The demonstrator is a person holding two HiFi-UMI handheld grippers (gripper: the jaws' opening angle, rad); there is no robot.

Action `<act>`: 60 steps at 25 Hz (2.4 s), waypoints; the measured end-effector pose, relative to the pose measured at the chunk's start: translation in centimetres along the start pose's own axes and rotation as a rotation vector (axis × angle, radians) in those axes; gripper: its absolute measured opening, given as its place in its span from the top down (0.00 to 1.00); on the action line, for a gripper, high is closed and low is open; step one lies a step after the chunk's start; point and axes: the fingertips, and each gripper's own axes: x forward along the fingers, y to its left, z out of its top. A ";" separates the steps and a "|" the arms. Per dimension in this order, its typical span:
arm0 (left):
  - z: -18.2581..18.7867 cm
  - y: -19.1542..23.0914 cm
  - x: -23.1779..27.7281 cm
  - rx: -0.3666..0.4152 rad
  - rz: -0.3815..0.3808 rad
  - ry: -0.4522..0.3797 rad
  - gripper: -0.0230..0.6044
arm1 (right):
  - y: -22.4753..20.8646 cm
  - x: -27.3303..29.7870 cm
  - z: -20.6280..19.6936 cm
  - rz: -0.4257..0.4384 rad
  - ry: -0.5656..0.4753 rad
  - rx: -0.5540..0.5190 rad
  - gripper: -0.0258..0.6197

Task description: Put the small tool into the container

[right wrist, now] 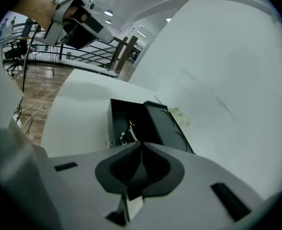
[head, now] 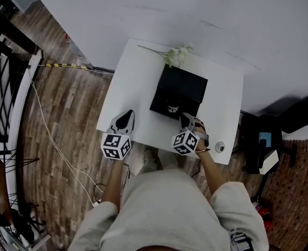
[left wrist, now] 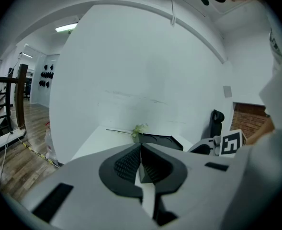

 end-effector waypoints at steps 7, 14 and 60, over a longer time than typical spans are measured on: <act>0.4 -0.2 0.0 0.007 0.000 -0.005 0.95 | -0.4 -1.0 0.8 0.000 -0.052 0.101 0.96; 1.5 0.2 -0.3 0.023 0.014 -0.016 0.95 | -2.1 -1.6 2.2 0.037 -0.132 0.371 0.96; 12.7 0.1 -0.5 0.140 0.063 -0.208 0.95 | -16.3 -8.9 10.9 -0.069 -0.548 0.572 0.96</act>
